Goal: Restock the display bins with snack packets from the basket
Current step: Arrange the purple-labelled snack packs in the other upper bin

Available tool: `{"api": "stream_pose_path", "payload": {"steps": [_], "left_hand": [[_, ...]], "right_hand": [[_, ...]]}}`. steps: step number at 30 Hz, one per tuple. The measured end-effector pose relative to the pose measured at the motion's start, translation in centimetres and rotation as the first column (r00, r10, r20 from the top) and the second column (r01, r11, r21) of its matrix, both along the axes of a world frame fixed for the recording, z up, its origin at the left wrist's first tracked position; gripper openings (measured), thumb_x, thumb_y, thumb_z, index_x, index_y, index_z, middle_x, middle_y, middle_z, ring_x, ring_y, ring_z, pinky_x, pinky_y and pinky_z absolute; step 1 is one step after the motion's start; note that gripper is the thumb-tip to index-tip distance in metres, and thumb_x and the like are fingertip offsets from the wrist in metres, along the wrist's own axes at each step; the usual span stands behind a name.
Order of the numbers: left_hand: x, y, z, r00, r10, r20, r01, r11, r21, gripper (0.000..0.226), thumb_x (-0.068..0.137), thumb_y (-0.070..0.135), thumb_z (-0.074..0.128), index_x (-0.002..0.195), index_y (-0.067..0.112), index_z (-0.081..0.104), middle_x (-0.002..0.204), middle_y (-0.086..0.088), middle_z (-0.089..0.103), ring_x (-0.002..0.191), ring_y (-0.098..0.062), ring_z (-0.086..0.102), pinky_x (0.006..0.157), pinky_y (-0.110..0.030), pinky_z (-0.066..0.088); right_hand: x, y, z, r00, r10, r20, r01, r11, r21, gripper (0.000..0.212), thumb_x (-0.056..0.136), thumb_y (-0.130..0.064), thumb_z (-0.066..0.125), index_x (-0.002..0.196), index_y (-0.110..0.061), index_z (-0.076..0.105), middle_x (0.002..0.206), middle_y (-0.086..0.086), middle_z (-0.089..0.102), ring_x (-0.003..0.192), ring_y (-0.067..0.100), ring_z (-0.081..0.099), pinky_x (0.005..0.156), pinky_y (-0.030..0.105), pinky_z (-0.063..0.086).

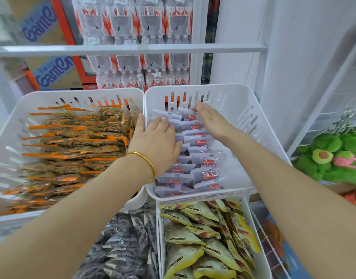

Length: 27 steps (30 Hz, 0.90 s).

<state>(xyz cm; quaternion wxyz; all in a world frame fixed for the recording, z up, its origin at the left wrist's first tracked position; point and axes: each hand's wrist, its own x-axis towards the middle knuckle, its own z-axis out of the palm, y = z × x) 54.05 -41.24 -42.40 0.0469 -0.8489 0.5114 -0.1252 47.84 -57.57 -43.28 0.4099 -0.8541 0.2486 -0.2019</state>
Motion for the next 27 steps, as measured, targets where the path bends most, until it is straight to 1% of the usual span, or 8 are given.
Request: {"api": "stream_pose_path", "payload": {"steps": [7, 9, 12, 14, 16, 20, 24, 27], "left_hand": [[-3.6, 5.2, 2.0, 0.982, -0.159, -0.098, 0.127, 0.953, -0.274, 0.053, 0.095, 0.043, 0.021, 0.131, 0.015, 0.048, 0.141, -0.001, 0.043, 0.139, -0.02, 0.026, 0.116, -0.043, 0.006], [-6.7, 9.2, 1.8, 0.957, -0.261, -0.122, 0.193, 0.894, -0.404, 0.054, 0.09, 0.04, 0.026, 0.122, 0.012, 0.058, 0.132, -0.006, 0.054, 0.132, -0.025, 0.04, 0.113, -0.039, 0.015], [-11.5, 16.7, -0.6, 0.914, -0.313, -0.259, 0.204, 0.905, -0.374, 0.045, 0.089, 0.034, 0.036, 0.117, 0.007, 0.06, 0.125, -0.011, 0.058, 0.124, -0.028, 0.047, 0.109, -0.032, 0.025], [-13.7, 21.9, -3.8, 0.911, -0.27, -0.312, 0.209, 0.954, -0.216, 0.045, 0.088, 0.035, 0.037, 0.114, 0.007, 0.062, 0.121, -0.012, 0.06, 0.12, -0.03, 0.051, 0.107, -0.03, 0.029], [-15.1, 26.1, -6.7, 0.928, -0.196, -0.316, 0.213, 0.977, 0.022, 0.047, 0.087, 0.038, 0.038, 0.114, 0.009, 0.062, 0.12, -0.014, 0.06, 0.116, -0.034, 0.055, 0.1, -0.038, 0.042], [-16.0, 30.0, -9.8, 0.936, -0.003, -0.351, 0.165, 0.886, 0.433, 0.049, 0.096, 0.042, 0.037, 0.14, 0.02, 0.036, 0.145, -0.006, 0.031, 0.134, -0.026, 0.028, 0.108, -0.038, 0.031], [-16.4, 31.2, -11.3, 0.939, -0.03, -0.341, 0.2, 0.857, 0.475, 0.048, 0.096, 0.043, 0.034, 0.137, 0.019, 0.037, 0.14, -0.005, 0.035, 0.13, -0.025, 0.03, 0.106, -0.041, 0.034], [-15.9, 32.4, -12.2, 0.949, -0.025, -0.315, 0.189, 0.843, 0.504, 0.046, 0.095, 0.043, 0.034, 0.134, 0.018, 0.039, 0.137, -0.005, 0.038, 0.128, -0.024, 0.032, 0.104, -0.04, 0.037]], "right_hand": [[-6.6, 4.8, 2.4, 0.976, -0.089, 0.201, 0.099, 0.994, -0.036, 0.045, 0.103, -0.038, 0.024, 0.131, -0.016, 0.053, 0.134, -0.005, 0.051, 0.13, 0.012, 0.04, 0.099, 0.016, 0.025], [-10.5, 9.4, 2.4, 0.946, -0.076, 0.314, 0.072, 0.997, 0.025, 0.038, 0.101, -0.041, 0.027, 0.119, -0.026, 0.058, 0.118, -0.021, 0.053, 0.119, 0.005, 0.047, 0.096, 0.011, 0.032], [-16.2, 18.0, -0.5, 0.916, -0.034, 0.399, -0.051, 0.978, 0.201, 0.039, 0.088, -0.054, 0.032, 0.101, -0.034, 0.062, 0.108, -0.016, 0.063, 0.108, 0.005, 0.058, 0.093, 0.017, 0.042], [-19.2, 23.2, -4.6, 0.957, 0.013, 0.288, -0.113, 0.936, 0.333, 0.03, 0.091, -0.049, 0.039, 0.096, -0.032, 0.064, 0.101, -0.011, 0.066, 0.1, 0.004, 0.061, 0.086, 0.014, 0.045], [-21.5, 27.4, -10.1, 0.991, 0.135, -0.005, -0.123, 0.921, 0.37, 0.023, 0.097, -0.035, 0.046, 0.104, -0.024, 0.065, 0.104, -0.01, 0.065, 0.101, 0.004, 0.059, 0.08, 0.008, 0.042], [-24.4, 32.2, -21.7, 0.881, 0.24, -0.408, -0.095, 0.934, 0.343, 0.026, 0.097, -0.018, 0.052, 0.12, -0.012, 0.061, 0.123, 0.005, 0.061, 0.111, 0.02, 0.058, 0.084, 0.021, 0.041], [-23.6, 34.4, -28.4, 0.787, 0.158, -0.596, -0.066, 0.983, 0.173, 0.037, 0.096, -0.022, 0.053, 0.132, -0.015, 0.05, 0.139, 0.008, 0.048, 0.124, 0.026, 0.047, 0.097, 0.035, 0.04], [-21.3, 34.0, -31.3, 0.673, 0.089, -0.734, -0.124, 0.992, 0.006, 0.065, 0.089, -0.043, 0.06, 0.143, -0.021, 0.033, 0.154, 0.011, 0.021, 0.139, 0.035, 0.024, 0.107, 0.046, 0.033]]}}
